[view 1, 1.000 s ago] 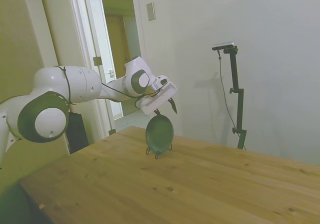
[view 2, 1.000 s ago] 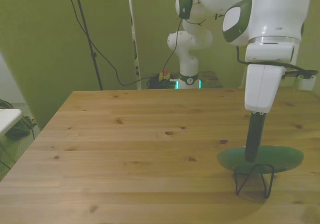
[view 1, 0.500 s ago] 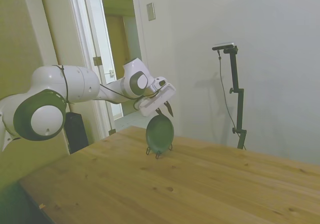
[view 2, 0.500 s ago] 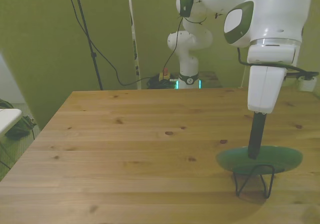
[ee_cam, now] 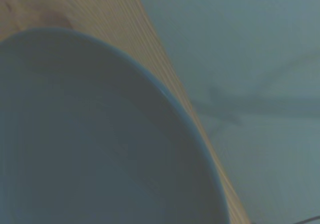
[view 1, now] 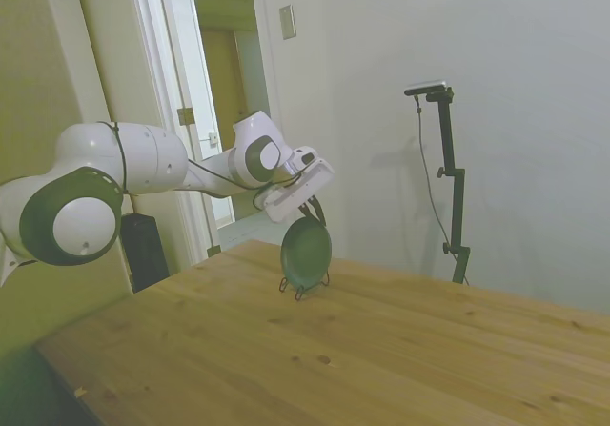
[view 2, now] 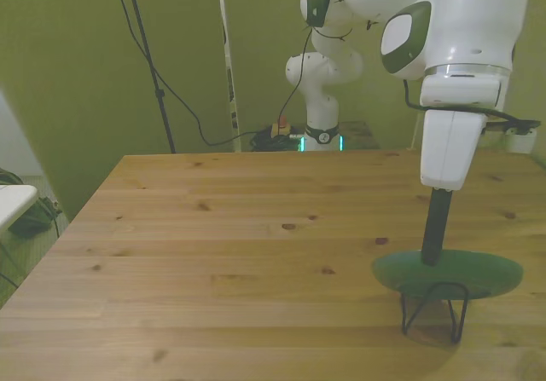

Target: Unload the plate

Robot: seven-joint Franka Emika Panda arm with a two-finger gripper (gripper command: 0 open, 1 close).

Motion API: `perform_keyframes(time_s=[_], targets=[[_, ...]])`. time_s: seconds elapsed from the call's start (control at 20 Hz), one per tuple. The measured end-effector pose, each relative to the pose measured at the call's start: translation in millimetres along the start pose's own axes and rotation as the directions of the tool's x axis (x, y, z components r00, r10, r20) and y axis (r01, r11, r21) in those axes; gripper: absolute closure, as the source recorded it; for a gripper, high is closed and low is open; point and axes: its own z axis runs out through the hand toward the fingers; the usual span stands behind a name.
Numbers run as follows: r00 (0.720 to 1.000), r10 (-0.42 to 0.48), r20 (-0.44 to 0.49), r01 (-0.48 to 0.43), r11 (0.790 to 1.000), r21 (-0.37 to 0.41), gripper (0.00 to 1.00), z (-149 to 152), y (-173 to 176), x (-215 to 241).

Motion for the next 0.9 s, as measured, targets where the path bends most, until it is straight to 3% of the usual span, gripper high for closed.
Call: perform_keyframes(time_s=[0.45,0.9], targets=[[0.999,-0.02,-0.043,0.019,1.0,-0.006,1.0,-32,-1,11],[0.999,-0.003,-0.052,0.004,1.0,0.03,1.0,-111,-37,32]])
